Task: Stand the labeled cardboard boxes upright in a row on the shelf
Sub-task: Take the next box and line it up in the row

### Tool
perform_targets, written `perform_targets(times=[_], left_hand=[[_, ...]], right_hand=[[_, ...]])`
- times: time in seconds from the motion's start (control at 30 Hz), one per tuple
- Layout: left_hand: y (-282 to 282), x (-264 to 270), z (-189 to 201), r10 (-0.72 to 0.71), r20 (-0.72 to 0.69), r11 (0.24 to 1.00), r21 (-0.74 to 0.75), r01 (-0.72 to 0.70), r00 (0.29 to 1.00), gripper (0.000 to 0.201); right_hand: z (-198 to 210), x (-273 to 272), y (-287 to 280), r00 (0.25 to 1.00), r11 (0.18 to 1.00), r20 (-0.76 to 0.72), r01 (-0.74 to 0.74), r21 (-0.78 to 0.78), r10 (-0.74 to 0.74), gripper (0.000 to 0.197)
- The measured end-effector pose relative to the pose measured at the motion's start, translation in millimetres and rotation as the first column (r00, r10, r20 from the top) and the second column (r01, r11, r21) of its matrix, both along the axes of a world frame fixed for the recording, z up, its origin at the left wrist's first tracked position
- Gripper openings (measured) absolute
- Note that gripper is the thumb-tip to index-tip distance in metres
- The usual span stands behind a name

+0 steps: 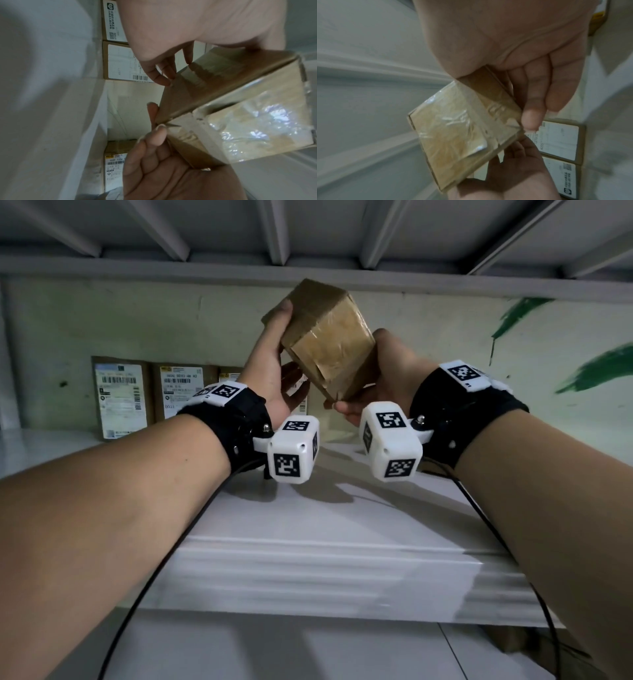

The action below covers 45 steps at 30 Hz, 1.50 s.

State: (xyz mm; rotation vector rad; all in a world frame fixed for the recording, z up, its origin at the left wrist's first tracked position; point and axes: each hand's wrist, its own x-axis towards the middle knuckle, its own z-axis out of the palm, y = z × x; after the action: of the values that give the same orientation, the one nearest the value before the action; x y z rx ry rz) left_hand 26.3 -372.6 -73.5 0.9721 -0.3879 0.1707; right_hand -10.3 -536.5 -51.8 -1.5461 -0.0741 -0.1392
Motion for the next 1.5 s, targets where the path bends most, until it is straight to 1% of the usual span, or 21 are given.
perform_targets(times=[0.07, 0.17, 0.2, 0.27, 0.33, 0.4, 0.47, 0.57, 0.63, 0.73, 0.87, 0.93, 1.0, 1.07, 1.1, 1.17, 1.23, 1.3, 1.37, 1.43, 1.5], left_hand=[[1.4, 1.6, 1.5, -0.040, -0.057, 0.999, -0.030, 0.039, 0.998, 0.064], [5.7, 5.1, 3.5, -0.167, -0.105, 0.986, -0.021, 0.166, 0.980, 0.064], [6.5, 5.4, 4.0, -0.183, -0.109, 0.983, -0.018, 0.182, 0.977, 0.061], [8.5, 6.7, 5.7, -0.177, -0.123, 0.984, -0.002, 0.178, 0.976, 0.049], [8.1, 6.6, 5.9, -0.134, -0.155, 0.989, 0.043, 0.142, 0.979, 0.033], [8.2, 12.1, 3.9, -0.035, -0.187, 0.991, 0.123, 0.059, 0.982, 0.023], [9.9, 18.2, 2.4, 0.047, -0.216, 0.981, 0.195, -0.004, 0.975, 0.026], [12.4, 21.4, -2.5, 0.093, -0.239, 0.954, 0.298, -0.018, 0.967, 0.037], [12.2, 19.3, -3.7, 0.074, -0.251, 0.926, 0.377, 0.027, 0.965, 0.035], [8.7, 17.7, -3.2, 0.014, -0.252, 0.924, 0.373, 0.084, 0.968, 0.035], [8.5, 14.5, -3.3, -0.012, -0.267, 0.917, 0.382, 0.117, 0.964, 0.028], [10.8, 15.6, -5.4, 0.009, -0.244, 0.916, 0.391, 0.090, 0.970, 0.026], [13.3, 17.0, -7.3, 0.029, -0.247, 0.915, 0.396, 0.073, 0.969, 0.022], [14.7, 19.2, -8.3, 0.038, -0.266, 0.913, 0.400, 0.074, 0.963, 0.018], [15.6, 20.7, -8.5, 0.038, -0.279, 0.917, 0.390, 0.077, 0.960, 0.017], [16.9, 26.8, -9.0, 0.045, -0.286, 0.922, 0.381, 0.071, 0.957, 0.017], [17.6, 32.8, -9.9, 0.082, -0.265, 0.909, 0.415, 0.037, 0.961, 0.017], [17.1, 38.0, -11.1, 0.128, -0.251, 0.892, 0.452, -0.001, 0.959, 0.017], [17.7, 40.0, -11.6, 0.124, -0.252, 0.889, 0.459, 0.005, 0.960, 0.016], [17.3, 40.3, -11.7, 0.101, -0.257, 0.889, 0.456, 0.029, 0.961, 0.013], [16.4, 39.2, -12.0, 0.088, -0.258, 0.881, 0.471, 0.046, 0.962, 0.022]], right_hand=[[-0.5, 2.8, -5.3, 0.997, 0.997, -0.013, -0.077, 0.025, 0.077, 0.057], [-2.7, 1.0, -11.6, 0.949, 0.954, -0.106, -0.288, 0.078, 0.296, 0.068], [-3.3, -1.0, -13.2, 0.929, 0.934, -0.111, -0.345, 0.095, 0.354, 0.072], [-0.1, -1.1, -18.2, 0.909, 0.909, -0.091, -0.393, 0.137, 0.407, 0.065], [3.4, -2.0, -21.7, 0.927, 0.924, -0.041, -0.368, 0.103, 0.374, 0.048], [1.1, -0.1, -23.3, 0.948, 0.948, 0.023, -0.317, 0.006, 0.317, 0.037], [-2.2, 2.9, -22.9, 0.955, 0.955, -0.004, -0.297, -0.005, 0.297, 0.033], [-5.2, 2.0, -24.5, 0.961, 0.958, 0.000, -0.277, -0.079, 0.277, 0.022], [-6.7, 4.6, -30.8, 0.965, 0.954, -0.015, -0.262, -0.147, 0.263, 0.023], [-6.2, 7.0, -38.3, 0.979, 0.959, -0.033, -0.202, -0.201, 0.200, 0.035], [13.9, 2.7, -42.7, 0.991, 0.981, 0.015, -0.127, -0.149, 0.131, 0.022], [30.4, 2.9, -37.2, 0.993, 0.984, 0.097, -0.045, -0.173, 0.063, 0.032], [38.1, 11.4, -27.2, 0.979, 0.996, 0.193, -0.058, -0.069, 0.071, 0.022], [30.7, 20.6, -18.3, 0.977, 0.995, 0.202, -0.080, 0.054, 0.068, 0.026], [22.7, 26.2, -15.1, 0.978, 0.994, 0.201, -0.074, 0.080, 0.056, 0.028], [7.4, 35.5, -14.1, 0.986, 0.997, 0.163, -0.040, 0.069, 0.028, 0.031], [-0.7, 42.0, -19.6, 0.997, 1.000, 0.076, -0.012, -0.007, 0.012, 0.035], [-4.5, 42.1, -29.4, 0.998, 0.994, -0.020, -0.063, -0.087, 0.062, 0.036], [-5.4, 42.2, -34.4, 0.985, 0.980, -0.119, -0.139, -0.145, 0.122, 0.030], [-9.3, 44.3, -32.6, 0.977, 0.946, -0.171, -0.169, -0.277, 0.125, 0.031], [-10.9, 47.3, -25.3, 0.982, 0.884, -0.183, -0.130, -0.449, 0.051, 0.041]])
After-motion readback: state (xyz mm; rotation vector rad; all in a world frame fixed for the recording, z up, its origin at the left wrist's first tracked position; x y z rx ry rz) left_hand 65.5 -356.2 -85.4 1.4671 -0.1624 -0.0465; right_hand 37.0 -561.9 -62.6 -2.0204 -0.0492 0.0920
